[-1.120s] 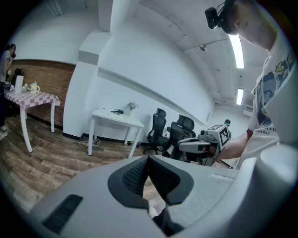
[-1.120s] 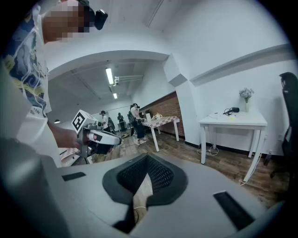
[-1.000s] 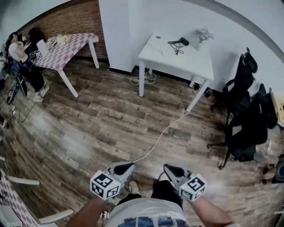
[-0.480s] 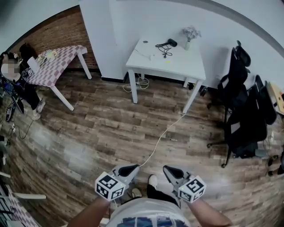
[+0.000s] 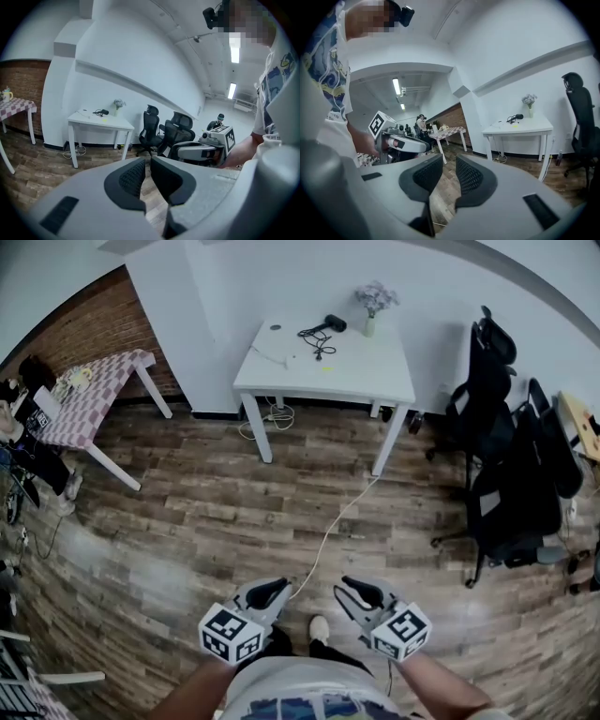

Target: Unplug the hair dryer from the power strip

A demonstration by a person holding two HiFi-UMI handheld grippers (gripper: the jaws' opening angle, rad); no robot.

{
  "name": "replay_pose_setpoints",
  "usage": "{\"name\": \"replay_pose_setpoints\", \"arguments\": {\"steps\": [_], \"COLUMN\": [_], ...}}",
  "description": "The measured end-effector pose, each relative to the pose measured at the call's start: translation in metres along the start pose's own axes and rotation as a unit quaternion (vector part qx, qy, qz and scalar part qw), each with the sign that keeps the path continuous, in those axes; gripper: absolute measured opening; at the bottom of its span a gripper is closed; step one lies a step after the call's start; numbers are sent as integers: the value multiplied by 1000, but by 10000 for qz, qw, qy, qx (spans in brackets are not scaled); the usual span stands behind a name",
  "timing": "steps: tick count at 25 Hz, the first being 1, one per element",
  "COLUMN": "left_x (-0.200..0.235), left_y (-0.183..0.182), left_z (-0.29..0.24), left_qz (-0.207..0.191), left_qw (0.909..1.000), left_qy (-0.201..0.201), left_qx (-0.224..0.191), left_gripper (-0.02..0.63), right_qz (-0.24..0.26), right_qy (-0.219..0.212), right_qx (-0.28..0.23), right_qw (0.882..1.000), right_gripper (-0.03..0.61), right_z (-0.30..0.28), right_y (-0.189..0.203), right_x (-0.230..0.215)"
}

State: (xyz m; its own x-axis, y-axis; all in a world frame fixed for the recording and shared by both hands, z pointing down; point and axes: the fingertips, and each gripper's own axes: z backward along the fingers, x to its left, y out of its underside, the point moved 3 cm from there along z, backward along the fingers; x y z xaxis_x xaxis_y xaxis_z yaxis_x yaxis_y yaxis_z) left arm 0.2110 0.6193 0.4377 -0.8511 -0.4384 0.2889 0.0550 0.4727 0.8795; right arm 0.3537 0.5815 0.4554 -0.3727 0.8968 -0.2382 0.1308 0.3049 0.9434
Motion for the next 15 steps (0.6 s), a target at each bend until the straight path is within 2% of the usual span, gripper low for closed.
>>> {"name": "replay_pose_setpoints", "arguments": {"steps": [6,11,15], "left_x": [32,85,143], "left_y": [-13,-22,-47], "left_z": [-13,-23,-32], "left_qz": [24,118,50], "left_qw": [10000,9998,9996], "left_qy": [10,156,287], "left_qx": [7,-35,-33], "left_gripper": [23,23,23], "right_qz": [-23,-71,-18], "right_qy": [-9,133,318], "right_qx": [51,192,191], "right_qw": [10000,9997,9993], "right_gripper": [63,60,58], "right_z": [-32,-77,-127], "right_y": [-11,-22,-42], "right_x": [-19,-37,-54]}}
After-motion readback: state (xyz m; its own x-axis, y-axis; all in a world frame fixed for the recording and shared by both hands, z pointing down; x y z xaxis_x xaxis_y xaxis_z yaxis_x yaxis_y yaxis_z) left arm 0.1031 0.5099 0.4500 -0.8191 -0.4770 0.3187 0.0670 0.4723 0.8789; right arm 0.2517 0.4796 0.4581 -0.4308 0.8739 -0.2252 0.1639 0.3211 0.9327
